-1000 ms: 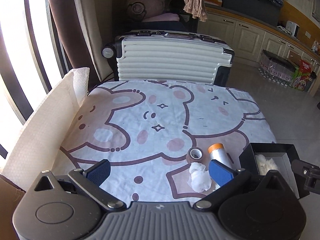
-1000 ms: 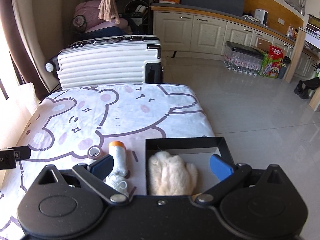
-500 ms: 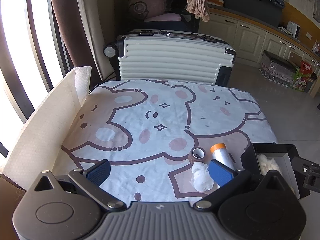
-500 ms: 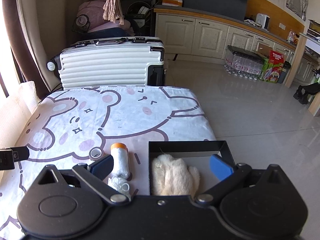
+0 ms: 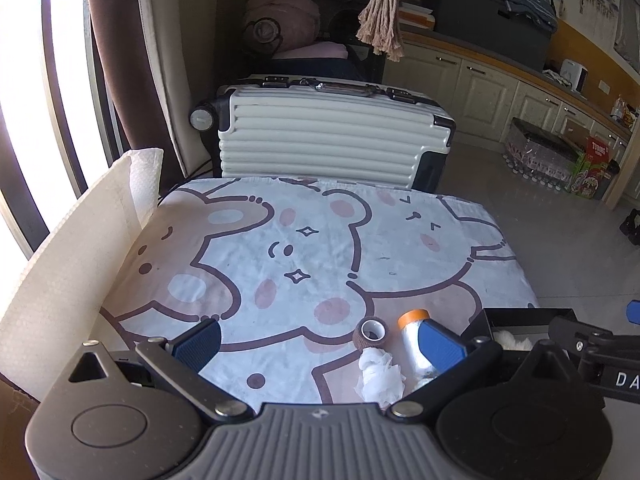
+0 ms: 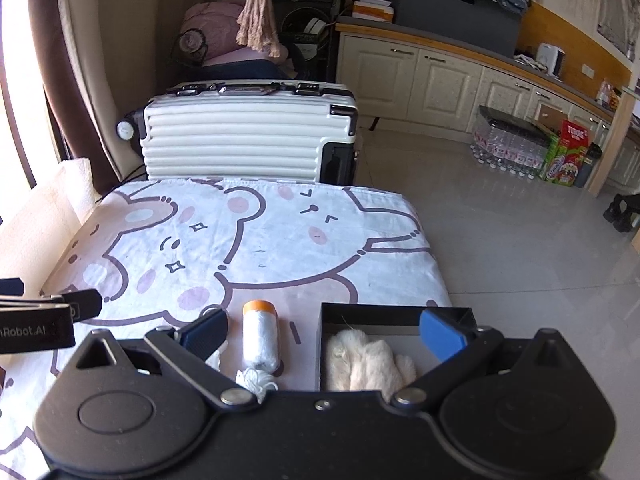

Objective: Organize objects
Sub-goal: 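Move right tool to the silver-wrapped orange-capped bottle and close on it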

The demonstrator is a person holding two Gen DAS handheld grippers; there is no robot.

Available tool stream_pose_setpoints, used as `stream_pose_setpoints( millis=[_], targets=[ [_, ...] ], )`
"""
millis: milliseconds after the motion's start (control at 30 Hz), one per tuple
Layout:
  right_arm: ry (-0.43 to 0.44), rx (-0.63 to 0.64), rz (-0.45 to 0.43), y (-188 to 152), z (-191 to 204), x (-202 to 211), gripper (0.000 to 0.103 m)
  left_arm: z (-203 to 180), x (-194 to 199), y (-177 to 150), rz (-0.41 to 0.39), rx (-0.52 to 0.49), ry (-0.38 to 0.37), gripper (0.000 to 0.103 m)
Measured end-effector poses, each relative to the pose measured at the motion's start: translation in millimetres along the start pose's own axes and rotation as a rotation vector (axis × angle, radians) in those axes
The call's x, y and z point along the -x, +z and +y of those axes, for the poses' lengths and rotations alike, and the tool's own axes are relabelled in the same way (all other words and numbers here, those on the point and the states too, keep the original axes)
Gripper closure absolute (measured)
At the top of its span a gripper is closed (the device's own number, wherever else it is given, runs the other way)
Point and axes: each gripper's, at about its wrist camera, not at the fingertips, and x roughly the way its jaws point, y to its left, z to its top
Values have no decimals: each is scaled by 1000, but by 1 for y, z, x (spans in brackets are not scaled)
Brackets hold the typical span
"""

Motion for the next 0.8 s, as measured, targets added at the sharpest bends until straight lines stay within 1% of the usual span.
stream_pose_setpoints(
  millis=[133, 267, 433, 567, 667, 700, 733, 800],
  targets=[
    [-21, 23, 10, 10, 2, -7, 0, 0, -6, 2, 4, 3, -11, 0],
    [-32, 27, 19, 22, 4, -17, 0, 1, -14, 3, 10, -14, -15, 0],
    [-20, -27, 39, 34, 6, -35, 0, 5, -24, 6, 26, -21, -22, 0],
    [48, -91, 64, 31, 9, -56, 0, 6, -33, 5, 33, -70, -21, 0],
    [71, -123, 75, 26, 10, -70, 0, 8, -40, 5, 33, -104, -46, 0],
    [80, -130, 82, 26, 11, -75, 3, 9, -42, 5, 35, -116, -62, 0],
    [94, -135, 91, 26, 11, -79, 8, 9, -44, 4, 39, -124, -74, 0],
    [117, -156, 102, 26, 11, -87, 11, 10, -49, 3, 52, -144, -104, 2]
  ],
)
